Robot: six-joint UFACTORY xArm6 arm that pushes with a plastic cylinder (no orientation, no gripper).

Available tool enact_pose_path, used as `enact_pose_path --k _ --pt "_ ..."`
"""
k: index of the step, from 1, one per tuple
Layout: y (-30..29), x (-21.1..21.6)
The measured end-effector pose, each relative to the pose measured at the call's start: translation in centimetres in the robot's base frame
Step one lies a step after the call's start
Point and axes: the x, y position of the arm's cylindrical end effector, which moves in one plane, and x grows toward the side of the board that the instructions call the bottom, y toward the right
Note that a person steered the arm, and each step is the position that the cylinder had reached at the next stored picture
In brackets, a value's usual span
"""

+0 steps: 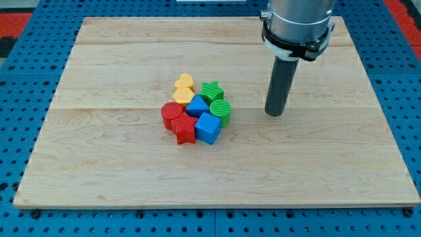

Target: Push the yellow hexagon parallel to blue triangle

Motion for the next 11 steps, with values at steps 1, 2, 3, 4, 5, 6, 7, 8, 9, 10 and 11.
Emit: enact_pose_path --k 1,2,3,4,5,6,7,8,9,10,11 --pt "-2.1 2.2" --pt "-4.8 4.0" --pt "-5.7 7.1" --pt "-9.7 8.8" --pt "-10.8 3.3" --pt "-11.0 -0.4" --pt "-15.9 -0.7" --pt "-17.8 -3.5" --pt "-24.0 -3.2" --pt "-21.7 -0.7" --pt "-16.9 -0.4"
